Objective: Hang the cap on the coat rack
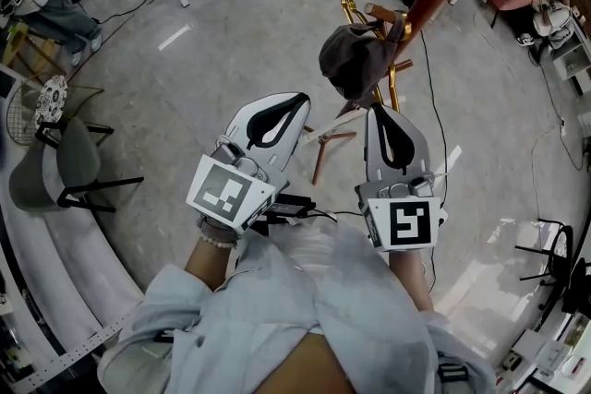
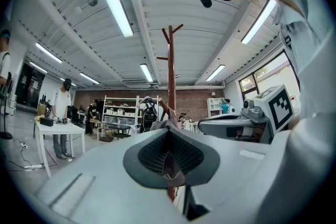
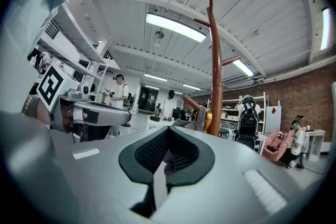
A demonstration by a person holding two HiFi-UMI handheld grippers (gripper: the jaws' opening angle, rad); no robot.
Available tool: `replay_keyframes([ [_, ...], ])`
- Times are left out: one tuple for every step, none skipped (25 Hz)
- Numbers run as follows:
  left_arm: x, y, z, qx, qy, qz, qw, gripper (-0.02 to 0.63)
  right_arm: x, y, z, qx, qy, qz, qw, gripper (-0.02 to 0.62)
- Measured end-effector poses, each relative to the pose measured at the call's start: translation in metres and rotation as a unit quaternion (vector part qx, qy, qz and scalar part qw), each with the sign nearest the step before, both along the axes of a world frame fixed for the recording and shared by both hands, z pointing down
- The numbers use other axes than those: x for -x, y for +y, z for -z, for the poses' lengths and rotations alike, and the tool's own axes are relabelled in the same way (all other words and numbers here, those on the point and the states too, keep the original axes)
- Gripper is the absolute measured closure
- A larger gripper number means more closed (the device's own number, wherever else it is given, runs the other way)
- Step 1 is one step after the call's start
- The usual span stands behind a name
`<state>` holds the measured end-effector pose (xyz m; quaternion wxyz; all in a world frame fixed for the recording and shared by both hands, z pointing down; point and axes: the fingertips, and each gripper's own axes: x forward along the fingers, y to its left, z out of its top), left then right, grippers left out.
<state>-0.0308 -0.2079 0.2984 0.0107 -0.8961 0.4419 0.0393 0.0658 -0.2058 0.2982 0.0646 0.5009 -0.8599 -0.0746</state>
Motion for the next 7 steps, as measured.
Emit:
replay_keyframes([
  [-0.0008, -0.0004, 0.0005, -0.001, 0.000, 0.000, 1.0000, 0.600, -0.0006, -0.0001, -0.0001, 0.001, 0.001, 0.000, 1.000, 0.589],
  [-0.0017, -0.0006, 0.0011, -0.001, 0.000, -0.001, 1.0000, 0.600, -0.0012, -0.0001, -0.0001, 0.001, 0.001, 0.000, 1.000, 0.589],
  [-0.0026, -0.0007, 0.0016, -0.002, 0.000, -0.001, 1.0000, 0.600, -0.0018, 0.0000, 0.0002, 0.002, 0.000, 0.000, 1.000, 0.589],
  [-0.0033, -0.0007, 0.0020, -0.002, 0.000, -0.002, 1.0000, 0.600, -0.0025, 0.0000, 0.0005, 0.004, 0.000, -0.001, 1.000, 0.589],
  [-0.0040, -0.0008, 0.0025, -0.003, 0.000, -0.002, 1.0000, 0.600, -0.0034, -0.0001, 0.0007, 0.006, -0.001, -0.003, 1.000, 0.589],
  [-0.0046, -0.0009, 0.0029, -0.003, -0.001, -0.003, 1.0000, 0.600, -0.0043, -0.0003, 0.0011, 0.008, -0.002, -0.005, 1.000, 0.589],
  [-0.0052, -0.0011, 0.0033, -0.004, -0.001, -0.003, 1.0000, 0.600, -0.0052, -0.0005, 0.0016, 0.010, -0.004, -0.008, 1.000, 0.589],
])
